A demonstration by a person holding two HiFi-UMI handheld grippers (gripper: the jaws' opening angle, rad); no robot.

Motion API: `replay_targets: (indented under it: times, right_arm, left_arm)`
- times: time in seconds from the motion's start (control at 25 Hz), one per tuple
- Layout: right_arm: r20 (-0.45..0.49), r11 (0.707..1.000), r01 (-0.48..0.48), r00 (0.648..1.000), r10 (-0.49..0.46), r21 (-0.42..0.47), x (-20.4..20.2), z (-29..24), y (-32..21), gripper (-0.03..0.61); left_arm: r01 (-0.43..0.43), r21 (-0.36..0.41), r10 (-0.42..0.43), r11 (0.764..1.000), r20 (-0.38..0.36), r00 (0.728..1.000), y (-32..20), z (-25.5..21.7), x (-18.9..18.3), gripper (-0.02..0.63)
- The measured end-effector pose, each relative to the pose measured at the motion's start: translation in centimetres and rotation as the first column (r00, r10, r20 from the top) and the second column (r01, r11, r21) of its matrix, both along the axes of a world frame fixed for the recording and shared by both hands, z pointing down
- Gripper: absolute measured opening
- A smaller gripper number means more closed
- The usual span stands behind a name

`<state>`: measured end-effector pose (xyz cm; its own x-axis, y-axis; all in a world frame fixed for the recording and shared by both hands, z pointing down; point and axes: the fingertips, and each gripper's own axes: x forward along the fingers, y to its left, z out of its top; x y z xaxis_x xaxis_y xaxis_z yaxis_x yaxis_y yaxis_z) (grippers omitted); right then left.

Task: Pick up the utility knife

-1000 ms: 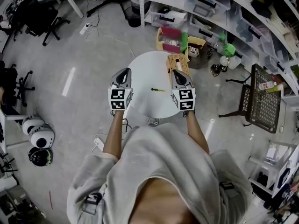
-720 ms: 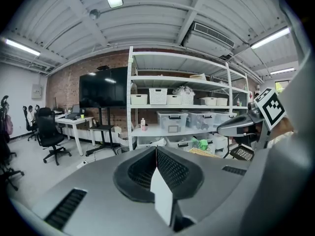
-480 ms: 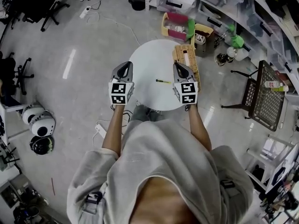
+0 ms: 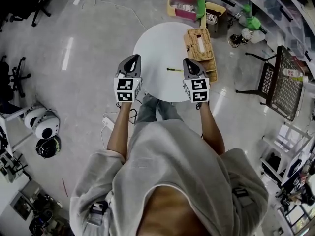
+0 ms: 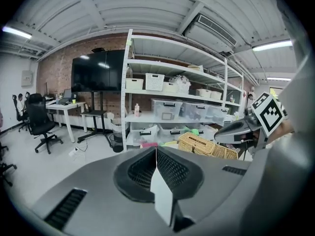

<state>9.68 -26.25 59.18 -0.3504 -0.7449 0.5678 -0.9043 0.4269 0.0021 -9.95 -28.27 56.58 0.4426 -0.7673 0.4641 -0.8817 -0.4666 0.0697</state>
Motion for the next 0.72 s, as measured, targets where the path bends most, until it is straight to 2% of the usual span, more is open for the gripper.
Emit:
replay_targets:
  times: [0.72]
  right_arm:
    - [-0.012, 0.981, 0.006, 1.0, -0.009, -0.193, 0.3, 7.3, 7.4, 0.032]
  left_arm:
    - [-0.026, -0.12, 0.024, 0.992, -0.019, 1.0, 4.3, 5.9, 1.7, 0.021]
